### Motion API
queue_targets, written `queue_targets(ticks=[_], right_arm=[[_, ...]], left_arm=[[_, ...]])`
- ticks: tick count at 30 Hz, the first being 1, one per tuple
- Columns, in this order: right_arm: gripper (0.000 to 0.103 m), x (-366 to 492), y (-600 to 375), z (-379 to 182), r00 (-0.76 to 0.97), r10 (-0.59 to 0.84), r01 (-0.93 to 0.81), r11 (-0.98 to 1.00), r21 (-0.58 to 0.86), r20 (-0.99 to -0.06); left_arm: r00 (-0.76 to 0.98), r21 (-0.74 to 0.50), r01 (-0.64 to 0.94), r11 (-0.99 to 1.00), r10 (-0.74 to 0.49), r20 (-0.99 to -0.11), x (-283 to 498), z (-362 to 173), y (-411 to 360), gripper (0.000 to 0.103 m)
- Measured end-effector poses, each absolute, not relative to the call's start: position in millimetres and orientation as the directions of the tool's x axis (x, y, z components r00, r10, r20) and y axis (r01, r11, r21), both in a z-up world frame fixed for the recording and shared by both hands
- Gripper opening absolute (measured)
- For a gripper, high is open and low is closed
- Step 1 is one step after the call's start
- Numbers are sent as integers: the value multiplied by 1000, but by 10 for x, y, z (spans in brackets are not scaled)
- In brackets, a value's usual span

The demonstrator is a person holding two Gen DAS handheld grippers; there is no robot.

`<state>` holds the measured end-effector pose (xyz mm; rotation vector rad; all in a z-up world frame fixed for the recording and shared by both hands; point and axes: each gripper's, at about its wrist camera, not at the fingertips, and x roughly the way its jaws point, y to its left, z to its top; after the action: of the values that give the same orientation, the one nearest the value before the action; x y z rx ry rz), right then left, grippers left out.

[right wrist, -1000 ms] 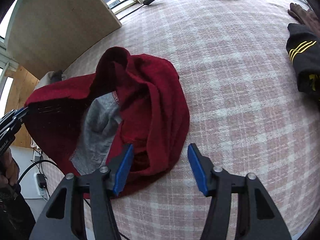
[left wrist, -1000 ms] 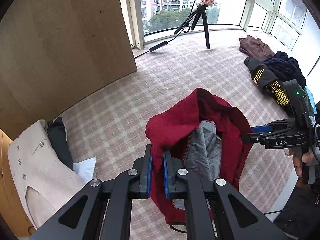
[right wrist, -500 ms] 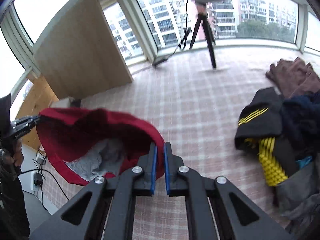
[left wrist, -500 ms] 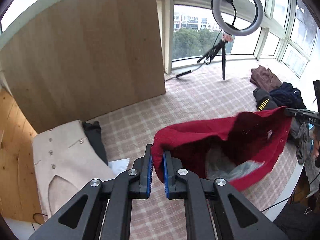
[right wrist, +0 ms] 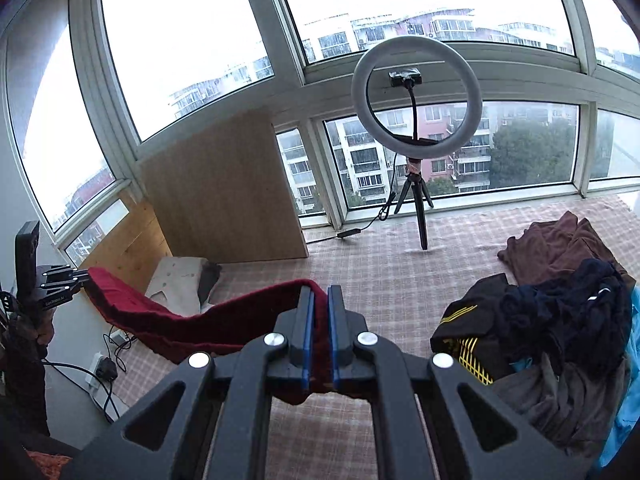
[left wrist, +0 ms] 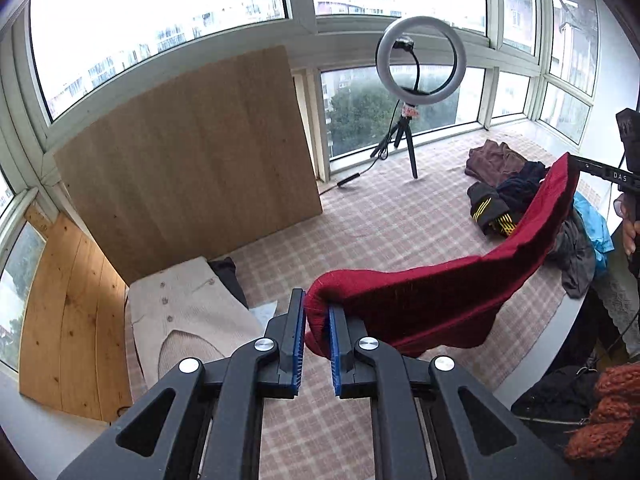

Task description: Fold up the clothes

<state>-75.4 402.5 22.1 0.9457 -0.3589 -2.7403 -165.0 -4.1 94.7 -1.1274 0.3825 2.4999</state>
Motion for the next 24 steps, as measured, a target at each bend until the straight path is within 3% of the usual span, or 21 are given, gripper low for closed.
queue_targets(ticks=[7, 11, 13, 15, 18, 19, 20, 22, 24], right_arm=[[7, -1951, 4285, -1009, -606, -318, -16, -912, 411, -729], [6, -2786, 4334, -1758, -498, -287, -105, -917, 385, -818], [9, -3156, 4354, -2097, -422, -262, -149, -924, 352, -868], [10, -3448, 4391, -2372, -337, -241, -189, -930, 316, -910], [16, -3500, 4443, -2371, -316, -258, -147, -937, 315, -913], [18, -3471, 4453, -2311, -333, -273, -114, -939, 326, -903], [30, -3412, 4436, -2255, -338, -290, -62, -942, 329, -895], [51, -3281, 4404, -2178, -348, -298, 23, -951, 309, -889], [51, -3150, 4395, -2165, -362, -270, 57, -962, 268, -892]], left_arm=[[-380, -55, -353, -934, 196, -904, -2925, -250, -42, 9], [-276, -7, -330, -944, 104, -955, -3653, -1130, 242, 7], [-219, 13, -317, -948, 60, -974, -3944, -1490, 352, 15], [-158, 29, -291, -956, 18, -987, -4189, -1786, 411, 15], [-167, 16, -285, -958, 33, -985, -4234, -1759, 371, 15], [-190, 17, -322, -946, 47, -981, -4155, -1671, 375, 20], [-211, 19, -361, -933, 62, -976, -4072, -1585, 380, 26], [-235, 32, -441, -897, 81, -968, -3874, -1476, 405, 50], [-264, 73, -488, -870, 67, -962, -3699, -1436, 435, 50]])
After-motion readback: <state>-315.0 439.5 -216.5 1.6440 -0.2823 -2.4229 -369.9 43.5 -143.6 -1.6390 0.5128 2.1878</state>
